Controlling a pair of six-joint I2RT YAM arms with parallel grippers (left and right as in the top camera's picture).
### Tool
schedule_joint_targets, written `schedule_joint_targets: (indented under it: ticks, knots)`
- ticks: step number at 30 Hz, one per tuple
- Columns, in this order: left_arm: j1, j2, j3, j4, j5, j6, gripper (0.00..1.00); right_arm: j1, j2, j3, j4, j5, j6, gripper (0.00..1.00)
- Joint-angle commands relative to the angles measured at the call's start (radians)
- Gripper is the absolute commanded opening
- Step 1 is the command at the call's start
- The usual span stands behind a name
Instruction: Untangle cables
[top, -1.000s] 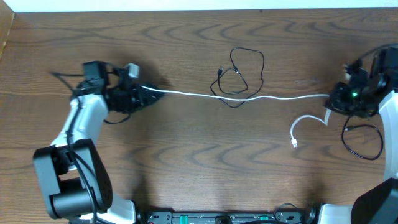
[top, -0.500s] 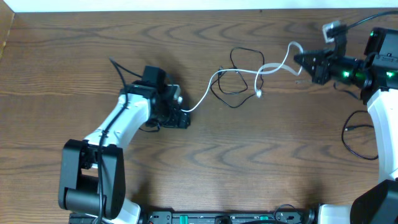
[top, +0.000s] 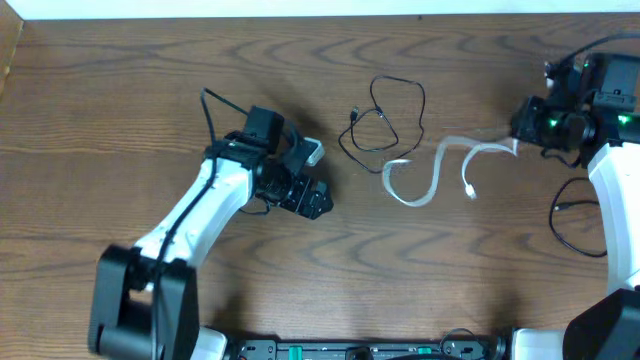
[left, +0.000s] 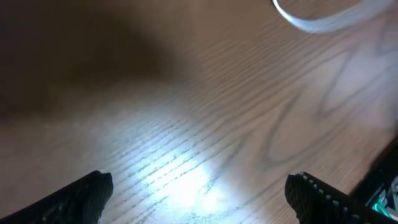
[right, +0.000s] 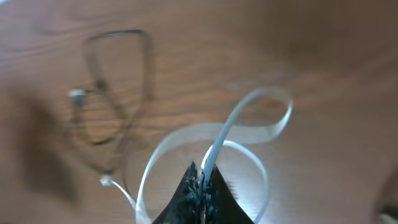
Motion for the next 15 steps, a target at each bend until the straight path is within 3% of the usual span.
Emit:
schedule_joint_targets:
  ticks: [1,5,7,11,15]
  knots:
    - [0.000,-0.084,0.005,0.014,-0.074,-0.016,0.93,0.005,-0.004,0.002,0.006,0.105,-0.004,0.01]
    - [0.000,-0.124,0.005,0.014,-0.213,-0.176,0.93,0.005,-0.006,0.003,0.063,-0.101,-0.147,0.01]
    - [0.000,-0.129,0.005,0.000,-0.247,-0.271,0.93,0.004,-0.015,0.005,0.093,-0.095,-0.162,0.01]
    - [-0.001,-0.129,0.005,-0.039,-0.252,-0.408,0.93,-0.011,-0.061,0.023,0.139,0.100,-0.120,0.01]
    - [-0.001,-0.129,0.005,-0.061,-0.253,-0.417,0.93,-0.047,-0.131,0.037,0.185,0.362,-0.043,0.01]
